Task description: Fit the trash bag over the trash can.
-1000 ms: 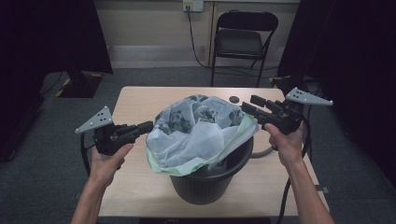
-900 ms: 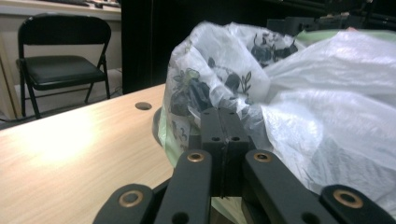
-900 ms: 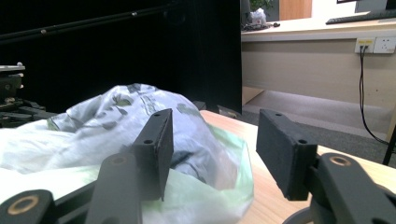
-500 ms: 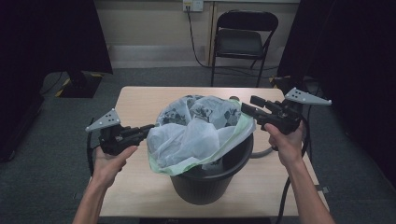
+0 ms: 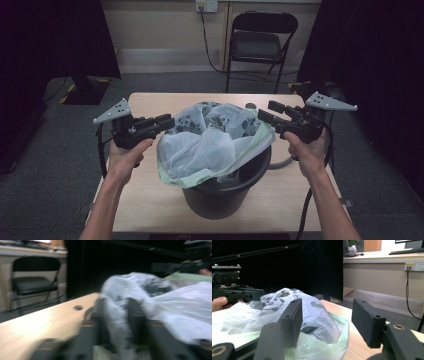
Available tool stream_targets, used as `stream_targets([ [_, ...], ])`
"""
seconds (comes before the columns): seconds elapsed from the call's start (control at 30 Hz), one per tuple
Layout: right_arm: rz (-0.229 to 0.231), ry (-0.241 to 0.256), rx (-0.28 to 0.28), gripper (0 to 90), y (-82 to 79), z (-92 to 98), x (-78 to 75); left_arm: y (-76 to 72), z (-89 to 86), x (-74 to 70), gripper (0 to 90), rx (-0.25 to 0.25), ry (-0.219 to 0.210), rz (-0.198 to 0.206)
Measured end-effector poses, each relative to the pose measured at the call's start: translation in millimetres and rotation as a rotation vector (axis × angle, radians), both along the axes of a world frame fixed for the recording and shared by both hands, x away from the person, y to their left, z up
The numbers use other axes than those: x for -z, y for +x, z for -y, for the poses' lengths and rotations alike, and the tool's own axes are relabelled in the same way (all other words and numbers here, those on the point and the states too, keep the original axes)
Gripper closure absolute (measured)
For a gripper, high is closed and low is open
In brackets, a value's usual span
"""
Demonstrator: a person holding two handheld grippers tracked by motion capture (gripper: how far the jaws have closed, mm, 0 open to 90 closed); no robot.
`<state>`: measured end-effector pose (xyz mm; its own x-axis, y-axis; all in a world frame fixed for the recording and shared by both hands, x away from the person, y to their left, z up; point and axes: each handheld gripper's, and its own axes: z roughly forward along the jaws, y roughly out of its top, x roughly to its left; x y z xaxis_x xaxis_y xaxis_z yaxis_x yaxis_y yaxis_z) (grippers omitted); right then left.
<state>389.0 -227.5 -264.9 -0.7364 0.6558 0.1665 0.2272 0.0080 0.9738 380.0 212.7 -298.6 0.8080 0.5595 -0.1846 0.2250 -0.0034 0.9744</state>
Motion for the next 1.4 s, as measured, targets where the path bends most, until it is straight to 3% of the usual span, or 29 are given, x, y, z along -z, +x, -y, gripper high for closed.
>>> stream_targets([
  [0.07, 0.003, -0.002, 0.0, 40.8, -1.0, 0.3, -1.5, -4.7, -0.3, -2.6, 90.0, 0.016, 0.015, 0.001],
  [0.4, 0.01, 0.001, -0.001, 38.1, -1.0, -4.1, -6.8, -37.1, -8.9, -2.0, 90.0, 0.047, 0.017, 0.016],
  [0.5, 0.014, 0.0, -0.009, 37.7, -0.7, -8.1, -10.1, -44.7, -10.9, -3.8, 90.0, 0.085, 0.019, 0.021],
  [0.57, 0.016, 0.002, -0.014, 37.5, -0.4, -10.3, -11.4, -45.7, -11.5, -6.0, 86.3, 0.086, 0.006, 0.044],
  [0.63, 0.014, -0.003, -0.017, 37.4, 0.4, -13.0, -12.0, -41.7, -12.0, -9.7, 76.5, 0.052, -0.005, 0.06],
  [0.7, 0.012, -0.004, -0.022, 37.2, 0.9, -15.4, -11.6, -33.1, -9.7, -11.9, 65.5, 0.019, -0.012, 0.056],
  [0.73, 0.01, -0.006, -0.026, 37.1, 0.9, -16.7, -11.3, -28.1, -7.0, -12.0, 60.9, 0.002, 0.006, 0.052],
  [0.8, 0.005, -0.009, -0.032, 36.8, 1.3, -19.3, -10.3, -15.4, -1.3, -7.3, 58.5, -0.029, 0.019, 0.015],
  [0.83, 0.003, -0.014, -0.036, 36.3, 1.3, -20.4, -9.7, -13.1, 0.4, -5.3, 61.8, -0.028, 0.031, 0.01],
  [0.87, 0.004, -0.017, -0.041, 36.2, 1.4, -21.0, -8.9, -11.8, 2.6, -2.7, 72.3, -0.023, 0.037, 0.012],
  [0.9, 0.001, -0.022, -0.045, 36.1, 1.3, -21.7, -7.4, -12.9, 2.7, -1.4, 77.4, -0.036, 0.036, 0.02],
  [0.97, -0.009, -0.04, -0.044, 35.4, 1.8, -21.8, -2.8, -15.7, -3.7, -1.6, 90.0, -0.015, 0.021, 0.018],
  [1.07, -0.026, -0.051, -0.04, 35.8, 2.8, -18.3, 4.3, -25.8, -6.4, -2.9, 90.0, 0.0, 0.036, 0.026],
  [1.17, -0.038, -0.072, -0.033, 39.7, 3.2, -17.5, 8.9, -39.5, -5.4, -5.8, 90.0, 0.01, 0.064, 0.035],
  [1.33, -0.041, -0.081, -0.024, 62.9, 6.1, -16.3, 9.9, -43.2, -9.2, -4.0, 89.1, 0.019, 0.045, 0.03],
  [1.4, -0.033, -0.09, -0.011, 70.6, 7.4, -15.9, 9.6, -39.4, -9.8, -3.6, 78.3, -0.005, 0.029, 0.025],
])
